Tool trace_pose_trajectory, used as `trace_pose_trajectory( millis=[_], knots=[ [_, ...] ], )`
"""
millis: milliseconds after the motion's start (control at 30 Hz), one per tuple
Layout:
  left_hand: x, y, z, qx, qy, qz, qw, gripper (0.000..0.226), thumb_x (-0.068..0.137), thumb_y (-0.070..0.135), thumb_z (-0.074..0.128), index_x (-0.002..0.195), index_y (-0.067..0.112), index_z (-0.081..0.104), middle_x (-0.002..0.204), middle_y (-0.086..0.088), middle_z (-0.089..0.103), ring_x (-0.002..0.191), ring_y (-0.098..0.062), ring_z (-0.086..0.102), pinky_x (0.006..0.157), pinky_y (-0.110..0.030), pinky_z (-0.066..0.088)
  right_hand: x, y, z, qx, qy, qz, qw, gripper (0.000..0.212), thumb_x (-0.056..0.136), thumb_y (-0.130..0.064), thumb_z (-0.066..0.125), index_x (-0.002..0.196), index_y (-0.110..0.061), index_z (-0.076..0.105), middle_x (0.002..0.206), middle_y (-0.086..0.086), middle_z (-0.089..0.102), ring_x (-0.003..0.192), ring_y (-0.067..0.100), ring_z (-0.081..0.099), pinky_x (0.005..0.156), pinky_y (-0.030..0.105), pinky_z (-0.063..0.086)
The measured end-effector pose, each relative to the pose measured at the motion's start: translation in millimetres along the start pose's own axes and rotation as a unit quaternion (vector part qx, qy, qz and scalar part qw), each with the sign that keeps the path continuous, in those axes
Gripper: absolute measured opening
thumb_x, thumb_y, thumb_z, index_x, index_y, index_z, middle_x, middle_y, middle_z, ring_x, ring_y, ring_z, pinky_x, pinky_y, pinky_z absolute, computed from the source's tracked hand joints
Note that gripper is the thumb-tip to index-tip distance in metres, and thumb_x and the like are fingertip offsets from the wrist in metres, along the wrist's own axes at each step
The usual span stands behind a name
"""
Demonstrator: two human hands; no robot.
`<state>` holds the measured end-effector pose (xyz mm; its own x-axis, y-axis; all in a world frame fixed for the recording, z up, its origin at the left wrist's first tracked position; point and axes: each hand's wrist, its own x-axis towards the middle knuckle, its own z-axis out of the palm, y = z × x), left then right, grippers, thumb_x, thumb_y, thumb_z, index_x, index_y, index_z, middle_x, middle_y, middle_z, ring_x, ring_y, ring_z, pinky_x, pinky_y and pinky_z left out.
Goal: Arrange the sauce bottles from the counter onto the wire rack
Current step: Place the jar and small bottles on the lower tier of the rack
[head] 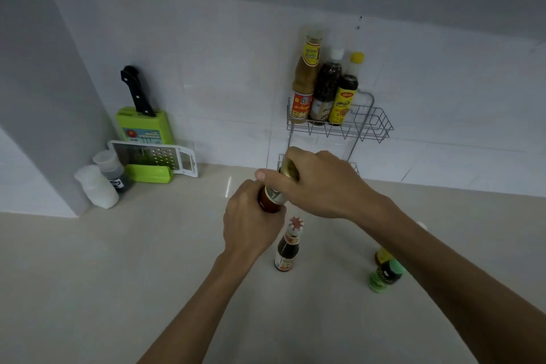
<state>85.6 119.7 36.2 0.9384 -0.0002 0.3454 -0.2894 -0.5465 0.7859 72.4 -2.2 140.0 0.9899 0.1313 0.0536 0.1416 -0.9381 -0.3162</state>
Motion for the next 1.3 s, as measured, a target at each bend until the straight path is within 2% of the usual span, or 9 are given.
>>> trace_pose_trajectory(
  millis=[133,333,433,633,733,833,933,1167,1300],
  knots=[
    [22.8,-4.3,8.8,-0.016,-0.055,0.009,0.998,0.020,0.074,0.025,0.074,0.076,0.020,0.055,0.076,0.000,0.061,0.071,-0.017,0.061,0.057,-0.029,0.048,12.7,16.1,18.6,0.132,0.043,0.040,0.989,0.048,0.070,-0.072,0.063,0.081,-0.027,0.050,0.075,-0.004,0.062,0.064,0.015,0.062,0.060,0.040,0.056],
    [61.9,-14.4,11.2,-0.079,-0.354,-0.028,0.931,0.062,0.066,0.026,0.088,0.120,0.025,0.056,0.108,0.009,0.066,0.102,-0.009,0.062,0.083,-0.023,0.050,34.0,38.1,4.2,0.057,0.128,0.071,0.988,0.039,0.069,-0.059,0.069,0.074,-0.025,0.051,0.070,-0.004,0.060,0.069,0.018,0.060,0.057,0.029,0.044],
    [74.8,-32.2,26.9,-0.053,-0.317,-0.014,0.947,0.069,0.067,0.033,0.086,0.129,0.027,0.058,0.119,0.008,0.067,0.112,-0.014,0.061,0.092,-0.032,0.053,38.4,51.7,-2.0,0.114,0.175,0.080,0.975,0.036,0.067,-0.056,0.075,0.074,-0.028,0.054,0.071,-0.011,0.061,0.068,0.011,0.060,0.057,0.027,0.045],
    [95.4,-27.4,58.8,-0.049,-0.199,0.059,0.977,0.069,0.063,0.032,0.089,0.126,0.022,0.063,0.108,0.010,0.065,0.097,-0.006,0.058,0.074,0.000,0.039,51.5,84.0,19.4,0.218,0.110,0.160,0.956,0.057,0.062,-0.074,0.071,0.101,-0.033,0.066,0.083,-0.009,0.074,0.057,0.008,0.071,0.064,0.032,0.062],
    [100.8,-34.3,79.3,-0.015,-0.179,0.087,0.980,0.071,0.060,0.036,0.089,0.124,0.024,0.062,0.114,0.003,0.070,0.100,-0.013,0.062,0.084,-0.017,0.047,64.4,101.0,32.2,0.222,0.099,0.210,0.947,0.043,0.062,-0.061,0.077,0.090,-0.029,0.068,0.075,-0.008,0.074,0.060,0.008,0.071,0.065,0.031,0.062],
    [105.5,-45.2,95.2,-0.036,-0.231,0.053,0.971,0.068,0.062,0.034,0.087,0.122,0.024,0.058,0.116,0.004,0.068,0.103,-0.016,0.062,0.087,-0.030,0.051,77.5,109.5,40.3,0.174,0.087,0.202,0.960,0.030,0.061,-0.049,0.078,0.077,-0.026,0.067,0.070,-0.008,0.069,0.071,0.010,0.067,0.063,0.024,0.055],
    [120.4,-52.0,104.2,-0.071,-0.291,0.058,0.952,0.064,0.070,0.020,0.083,0.127,0.025,0.056,0.111,0.009,0.067,0.102,-0.015,0.063,0.084,-0.019,0.047,85.8,112.8,40.3,0.159,0.084,0.171,0.969,0.020,0.066,-0.038,0.080,0.074,-0.026,0.066,0.067,-0.009,0.064,0.068,0.007,0.061,0.056,0.015,0.045],
    [169.3,-73.4,115.9,-0.067,-0.291,0.071,0.952,0.058,0.068,0.010,0.082,0.117,0.026,0.058,0.112,0.010,0.066,0.104,-0.014,0.063,0.087,-0.033,0.057,99.1,129.5,69.4,0.225,0.140,0.087,0.960,0.039,0.069,-0.026,0.082,0.105,-0.030,0.070,0.094,0.001,0.061,0.083,0.011,0.061,0.070,0.015,0.048],
    [179.9,-85.3,128.7,-0.018,-0.299,0.101,0.949,0.061,0.072,0.013,0.082,0.128,0.020,0.059,0.125,0.004,0.067,0.113,-0.010,0.060,0.089,-0.004,0.044,106.0,141.7,98.6,0.198,0.164,0.075,0.963,0.052,0.069,-0.022,0.084,0.118,-0.028,0.068,0.106,0.004,0.053,0.087,0.011,0.057,0.076,-0.001,0.036]
  ],
)
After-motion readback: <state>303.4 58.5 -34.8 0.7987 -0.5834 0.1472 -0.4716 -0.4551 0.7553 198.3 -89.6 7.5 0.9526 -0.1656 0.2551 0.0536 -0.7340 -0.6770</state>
